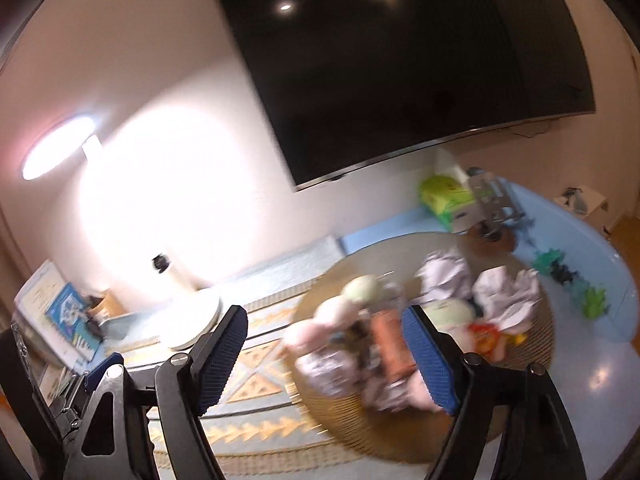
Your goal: Organize objects
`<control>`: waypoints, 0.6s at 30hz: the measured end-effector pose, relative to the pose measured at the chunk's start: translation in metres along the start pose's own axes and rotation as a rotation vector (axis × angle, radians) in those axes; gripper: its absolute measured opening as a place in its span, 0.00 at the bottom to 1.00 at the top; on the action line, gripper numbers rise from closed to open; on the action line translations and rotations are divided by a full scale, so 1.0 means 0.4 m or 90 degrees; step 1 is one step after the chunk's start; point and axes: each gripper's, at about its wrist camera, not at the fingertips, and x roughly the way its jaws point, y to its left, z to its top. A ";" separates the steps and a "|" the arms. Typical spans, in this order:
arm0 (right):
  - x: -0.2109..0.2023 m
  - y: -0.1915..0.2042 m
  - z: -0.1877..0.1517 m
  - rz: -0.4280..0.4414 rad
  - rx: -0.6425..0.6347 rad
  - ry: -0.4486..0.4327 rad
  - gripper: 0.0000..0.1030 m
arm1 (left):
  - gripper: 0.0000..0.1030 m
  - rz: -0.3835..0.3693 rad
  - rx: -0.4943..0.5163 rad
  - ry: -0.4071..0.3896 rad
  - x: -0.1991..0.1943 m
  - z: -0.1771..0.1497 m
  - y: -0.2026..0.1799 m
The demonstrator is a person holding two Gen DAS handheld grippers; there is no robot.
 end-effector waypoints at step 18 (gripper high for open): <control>0.121 0.432 -0.220 0.095 -0.128 0.136 0.77 | 0.93 0.171 -0.047 -0.018 -0.211 -0.157 0.366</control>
